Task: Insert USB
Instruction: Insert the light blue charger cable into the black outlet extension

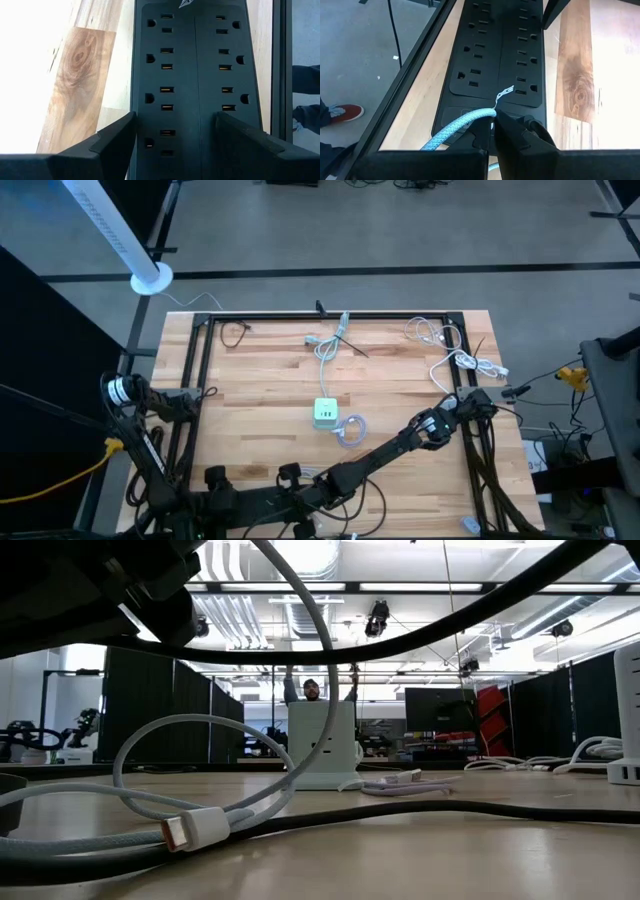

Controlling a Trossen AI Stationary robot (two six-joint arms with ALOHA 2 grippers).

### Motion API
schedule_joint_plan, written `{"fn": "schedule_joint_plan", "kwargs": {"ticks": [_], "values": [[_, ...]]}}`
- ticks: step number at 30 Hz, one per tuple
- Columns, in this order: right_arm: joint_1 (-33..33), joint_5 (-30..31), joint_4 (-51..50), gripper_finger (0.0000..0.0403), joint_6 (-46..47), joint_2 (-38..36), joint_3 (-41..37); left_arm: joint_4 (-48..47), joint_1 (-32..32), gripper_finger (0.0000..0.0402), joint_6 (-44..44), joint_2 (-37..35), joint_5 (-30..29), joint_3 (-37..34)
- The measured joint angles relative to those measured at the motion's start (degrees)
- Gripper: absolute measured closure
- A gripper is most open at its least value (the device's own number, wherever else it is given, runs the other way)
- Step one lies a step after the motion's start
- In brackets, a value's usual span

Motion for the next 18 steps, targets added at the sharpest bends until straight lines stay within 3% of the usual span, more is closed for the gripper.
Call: {"fn": "schedule_joint_plan", "kwargs": {"ticks": [5,9,13,18], "values": [[0.1,-0.1,-1.2,0.0372,-0.2,0.4,1.1,0.0,0.0,0.0143,0.0,0.0,0.0,0.0],[0.2,0.0,-3.6,0.0305,-1.1,-0.5,2.2,0.0,0.0,0.0143,0.0,-0.2,0.0,0.0],[0.1,0.5,-12.0,0.0238,-1.4,-2.5,7.7,0.0,-0.1,0.0143,0.1,-0.2,0.0,0.0],[-0.1,1.4,-21.6,0.0181,-3.8,-6.1,9.6,-0.6,-0.1,0.0143,0.1,-0.4,-0.1,0.0]]}}
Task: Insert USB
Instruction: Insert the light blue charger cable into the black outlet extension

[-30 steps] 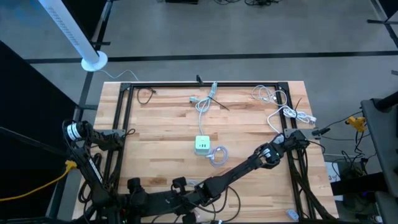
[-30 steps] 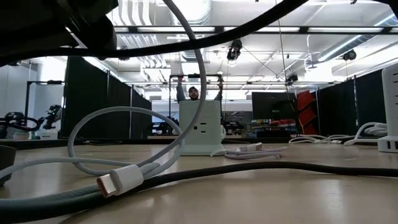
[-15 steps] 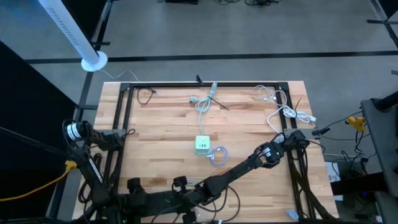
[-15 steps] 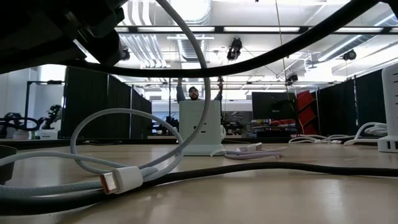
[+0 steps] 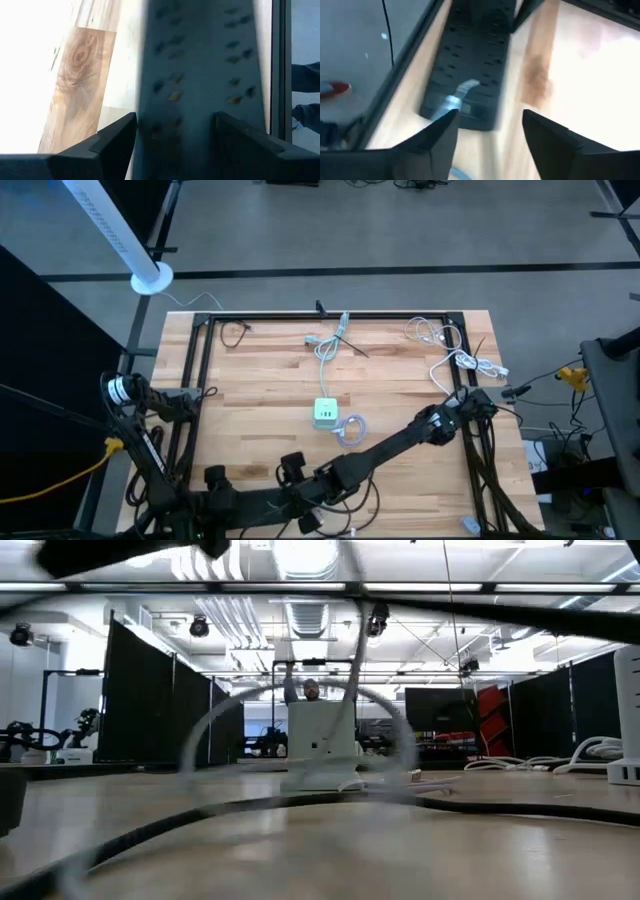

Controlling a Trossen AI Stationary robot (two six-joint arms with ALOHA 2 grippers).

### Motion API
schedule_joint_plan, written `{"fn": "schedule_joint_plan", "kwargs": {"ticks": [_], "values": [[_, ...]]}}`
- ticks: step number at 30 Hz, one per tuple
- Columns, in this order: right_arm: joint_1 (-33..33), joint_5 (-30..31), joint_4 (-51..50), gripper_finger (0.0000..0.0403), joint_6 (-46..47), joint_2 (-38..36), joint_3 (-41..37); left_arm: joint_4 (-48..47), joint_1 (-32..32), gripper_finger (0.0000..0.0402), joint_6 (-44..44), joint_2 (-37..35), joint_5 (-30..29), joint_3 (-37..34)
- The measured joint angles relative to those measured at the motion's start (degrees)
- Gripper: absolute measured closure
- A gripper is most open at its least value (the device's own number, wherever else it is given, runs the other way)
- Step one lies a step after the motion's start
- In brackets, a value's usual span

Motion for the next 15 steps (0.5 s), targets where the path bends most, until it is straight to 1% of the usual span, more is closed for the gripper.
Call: {"fn": "schedule_joint_plan", "kwargs": {"ticks": [3,5,7,10,15], "values": [[-0.8,3.3,-4.5,0.0166,-2.7,-3.5,0.0,-0.3,0.1,0.0143,-0.4,-0.1,-0.8,0.0],[-1.8,5.7,-6.8,0.0165,-5.1,-6.0,0.1,-0.5,0.1,0.0143,-1.0,-0.5,-1.2,0.0],[-3.3,6.5,-8.4,0.0168,-7.3,-7.8,0.3,-0.7,0.1,0.0143,-1.4,-1.1,-1.1,0.0],[-5.7,6.1,-9.6,0.0179,-7.8,-8.8,0.3,-1.5,0.1,0.0143,-1.8,-2.7,-1.3,0.0],[-8.4,2.4,-9.2,0.0190,-8.9,-8.6,0.2,-4.7,0.4,0.0143,-2.8,-4.2,-2.5,0.0]]}}
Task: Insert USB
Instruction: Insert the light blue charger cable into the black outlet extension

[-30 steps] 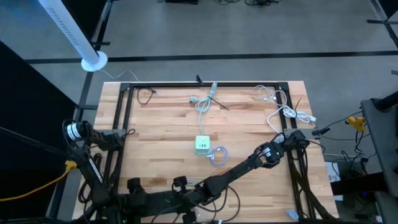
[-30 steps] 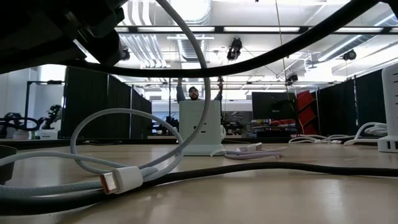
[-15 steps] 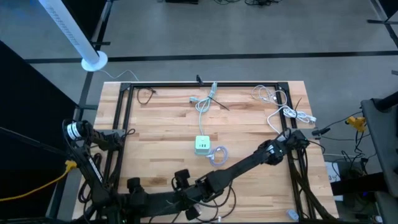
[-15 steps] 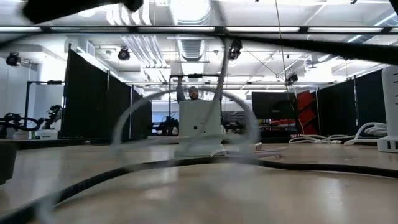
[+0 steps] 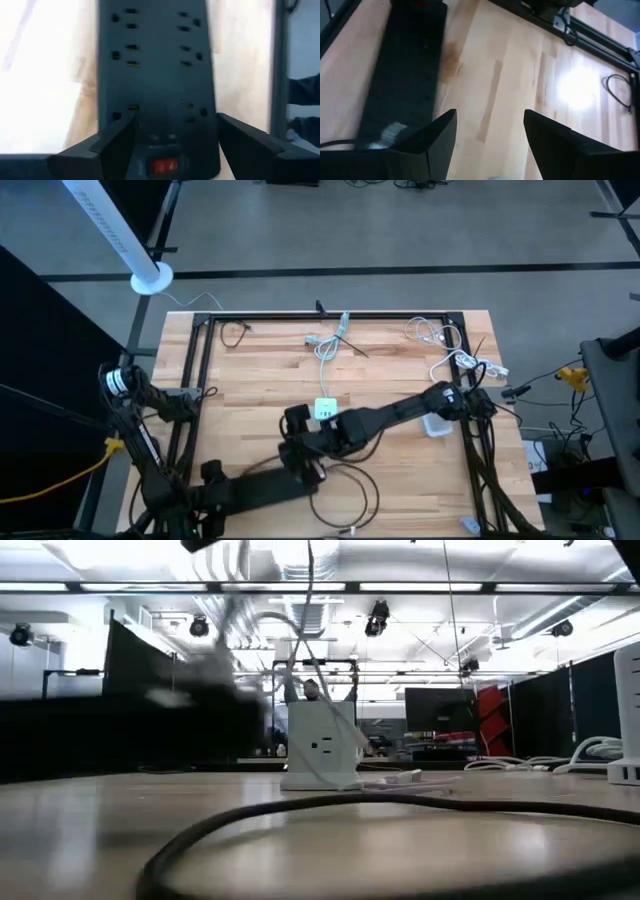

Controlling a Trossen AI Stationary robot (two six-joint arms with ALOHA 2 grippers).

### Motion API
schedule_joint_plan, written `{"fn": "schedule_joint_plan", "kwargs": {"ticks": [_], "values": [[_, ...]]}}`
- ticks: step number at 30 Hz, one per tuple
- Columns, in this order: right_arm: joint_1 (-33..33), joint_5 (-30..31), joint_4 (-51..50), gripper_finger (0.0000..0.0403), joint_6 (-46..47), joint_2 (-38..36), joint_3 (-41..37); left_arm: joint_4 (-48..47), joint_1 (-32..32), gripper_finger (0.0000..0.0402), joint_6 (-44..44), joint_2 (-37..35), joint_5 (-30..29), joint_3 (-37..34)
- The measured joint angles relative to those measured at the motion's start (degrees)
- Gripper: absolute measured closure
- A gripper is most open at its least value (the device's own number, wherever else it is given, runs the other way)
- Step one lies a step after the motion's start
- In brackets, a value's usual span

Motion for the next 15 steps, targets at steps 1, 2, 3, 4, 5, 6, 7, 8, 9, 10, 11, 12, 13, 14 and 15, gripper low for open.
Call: {"fn": "schedule_joint_plan", "kwargs": {"ticks": [1,2,3,4,5,6,7,8,9,10,11,12,13,14,15], "values": [[-0.3,-0.5,0.1,0.0189,0.0,0.5,0.0,-0.6,0.0,0.0143,-0.3,-0.1,-0.1,0.0],[-0.4,-0.8,0.1,0.0188,0.0,1.1,0.0,-1.3,0.0,0.0143,-0.8,-0.3,-0.1,0.0],[-0.6,-1.0,0.2,0.0186,0.2,2.0,-0.1,-2.3,0.0,0.0143,-1.3,-0.5,-0.1,0.0],[-0.7,-1.6,0.3,0.0182,0.3,2.8,-0.1,-2.7,0.0,0.0143,-1.6,-0.8,0.1,0.0],[-0.7,-3.2,0.4,0.0178,0.3,3.5,-0.2,-2.8,0.0,0.0143,-1.9,-1.0,0.3,0.0],[-0.7,-4.9,1.0,0.0173,0.3,4.3,-0.2,-3.1,0.0,0.0143,-2.4,-1.2,0.8,0.0],[-0.7,-7.2,2.0,0.0168,0.7,4.8,-0.2,-3.7,0.0,0.0143,-2.9,-1.6,1.3,0.0],[-0.5,-9.1,2.7,0.0162,1.3,5.3,-0.2,-4.3,0.0,0.0143,-3.1,-2.0,1.8,0.0],[-0.4,-10.4,3.2,0.0157,1.9,5.8,-0.2,-4.6,0.0,0.0143,-3.2,-2.4,2.5,0.0],[-0.3,-11.3,3.4,0.0152,2.9,6.3,-0.2,-4.9,-0.1,0.0143,-3.2,-2.7,3.1,0.0],[-0.3,-11.4,3.2,0.0147,3.4,6.9,-0.2,-5.3,-0.1,0.0143,-3.2,-3.0,3.4,0.0],[-0.2,-11.4,2.9,0.0143,3.7,7.4,-0.2,-5.9,-0.1,0.0143,-3.1,-3.3,3.9,0.0],[-0.3,-11.0,2.1,0.0139,3.7,7.6,-0.2,-6.5,-0.1,0.0143,-3.2,-3.8,4.1,0.0],[-0.3,-9.4,1.6,0.0136,3.1,7.6,-0.3,-6.9,-0.1,0.0143,-3.2,-4.2,4.1,0.0],[-0.4,-7.0,2.2,0.0134,2.4,7.5,-0.3,-7.4,-0.1,0.0143,-3.2,-4.5,4.1,0.0]]}}
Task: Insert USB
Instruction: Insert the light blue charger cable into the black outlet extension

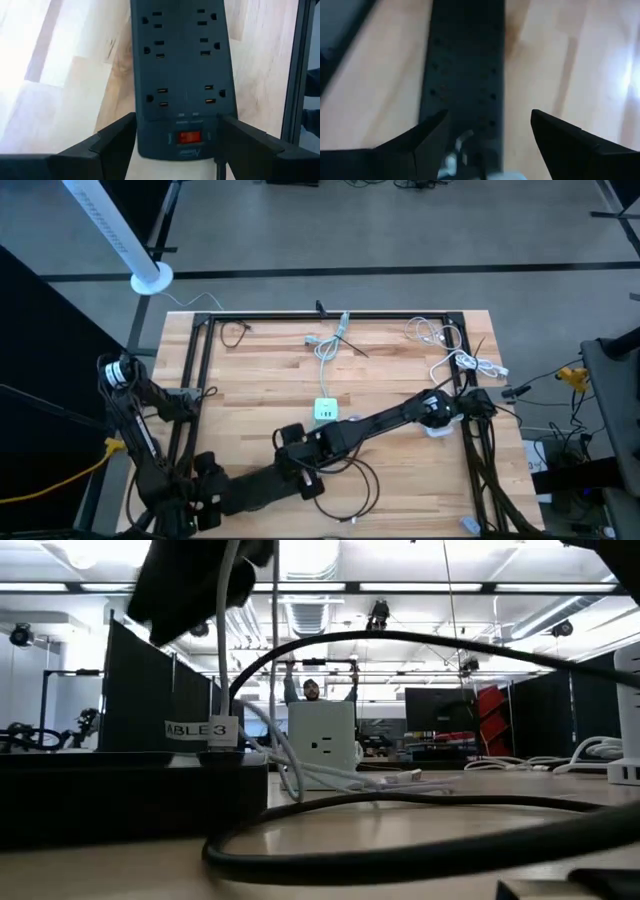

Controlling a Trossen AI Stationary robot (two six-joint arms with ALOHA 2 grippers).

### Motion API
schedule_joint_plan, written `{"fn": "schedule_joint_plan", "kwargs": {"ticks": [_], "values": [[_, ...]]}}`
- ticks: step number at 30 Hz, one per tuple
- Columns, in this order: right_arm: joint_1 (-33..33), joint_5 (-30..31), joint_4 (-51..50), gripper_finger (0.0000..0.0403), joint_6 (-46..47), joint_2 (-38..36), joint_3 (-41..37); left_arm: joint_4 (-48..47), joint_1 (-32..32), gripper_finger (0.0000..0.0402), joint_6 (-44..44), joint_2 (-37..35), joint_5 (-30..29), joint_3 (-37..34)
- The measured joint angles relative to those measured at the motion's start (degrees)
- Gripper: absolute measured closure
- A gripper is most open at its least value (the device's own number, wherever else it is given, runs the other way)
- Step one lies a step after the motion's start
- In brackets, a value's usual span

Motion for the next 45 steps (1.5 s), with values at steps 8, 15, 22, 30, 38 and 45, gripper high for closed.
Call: {"fn": "schedule_joint_plan", "kwargs": {"ticks": [8,15,22,30,38,45], "values": [[-0.4,8.0,10.8,0.0143,-5.0,-0.5,0.2,-1.7,0.0,0.0143,0.3,-1.7,-0.2,0.0],[-1.2,20.8,4.8,0.0162,12.6,1.0,-1.0,-1.6,0.0,0.0143,-0.9,-1.9,0.2,0.0],[-2.8,21.0,5.9,0.0178,40.8,0.8,-2.0,-1.1,0.0,0.0143,-3.6,-1.8,1.1,0.0],[-3.4,26.5,-1.9,0.0180,54.3,0.8,-3.8,0.6,0.1,0.0143,-8.4,-1.8,3.4,0.0],[-4.8,20.3,1.9,0.0194,68.4,0.9,-7.3,3.3,3.8,0.0143,-8.6,-1.8,-1.4,0.3],[-4.2,12.2,10.8,0.0193,71.8,0.9,-7.1,3.5,9.7,0.0143,-7.6,-1.8,-20.4,0.4]]}}
